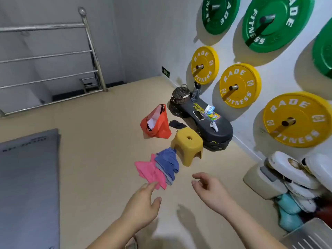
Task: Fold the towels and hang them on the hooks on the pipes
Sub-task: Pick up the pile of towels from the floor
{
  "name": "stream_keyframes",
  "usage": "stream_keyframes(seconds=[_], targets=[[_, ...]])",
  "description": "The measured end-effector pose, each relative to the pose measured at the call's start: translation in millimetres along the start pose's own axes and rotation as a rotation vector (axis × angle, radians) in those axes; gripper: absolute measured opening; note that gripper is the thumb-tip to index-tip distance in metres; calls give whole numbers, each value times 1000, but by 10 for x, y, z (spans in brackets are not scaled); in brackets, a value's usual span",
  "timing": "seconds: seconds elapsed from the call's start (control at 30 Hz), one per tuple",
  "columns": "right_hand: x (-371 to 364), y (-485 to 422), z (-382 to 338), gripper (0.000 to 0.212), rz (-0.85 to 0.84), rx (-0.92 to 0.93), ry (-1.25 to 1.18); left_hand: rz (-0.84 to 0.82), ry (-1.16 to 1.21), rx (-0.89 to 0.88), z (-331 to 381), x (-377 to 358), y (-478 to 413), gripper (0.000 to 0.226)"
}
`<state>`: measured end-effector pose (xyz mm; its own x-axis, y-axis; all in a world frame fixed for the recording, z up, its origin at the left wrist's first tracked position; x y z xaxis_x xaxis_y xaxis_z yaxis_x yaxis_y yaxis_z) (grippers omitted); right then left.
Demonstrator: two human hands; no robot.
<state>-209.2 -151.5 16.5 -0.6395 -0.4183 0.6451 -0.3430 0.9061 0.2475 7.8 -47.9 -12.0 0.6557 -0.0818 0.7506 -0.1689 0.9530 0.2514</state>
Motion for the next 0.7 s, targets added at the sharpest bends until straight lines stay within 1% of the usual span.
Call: stream_keyframes(seconds=[0.07,0.13,0.23,0.3,0.37,0.43,0.53,0.57,0.63,0.7], targets=[[-113,-555,-51,24,10,-51,-61,-19,29,47,-291,101,-562,57],[-152,-1007,-139,26,-16,-102,-22,-48,7,63,-443,235,-1053,56],[-43,-1529,-229,29,-27,-157,-4,-110,-2,30,-391,412,-1694,47],[19,-1890,-179,30,-80,-175,24,-175,-21,43,-392,411,-2165,46],[83,-2310,-30,32,-124,-169,73,-194,-26,69,-376,356,-2644,48],[71,-2804,229,36,-167,-162,115,-219,-30,94,-424,201,-3111,43],[-36,-3609,677,39,-220,-182,100,-229,-26,149,-601,-125,-3791,37],[-106,-3866,824,40,-227,-189,89,-241,-27,156,-705,-282,-4026,40],[-303,-4360,1133,40,-247,-201,77,-274,-3,236,-934,-610,-4446,56],[-568,-4787,1407,41,-270,-232,78,-283,22,308,-1152,-904,-4795,66]])
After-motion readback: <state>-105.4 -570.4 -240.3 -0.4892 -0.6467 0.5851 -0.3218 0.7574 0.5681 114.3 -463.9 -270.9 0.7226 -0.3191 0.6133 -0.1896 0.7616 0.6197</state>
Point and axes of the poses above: each hand's wrist, its own y-axis away from the middle knuckle, its own x-axis out of the back of the hand, z = x × y, the point moved 5 cm from there along -y, towards the middle knuckle, and after that the axes turned 1 degree about x, right-handed, at the moved point
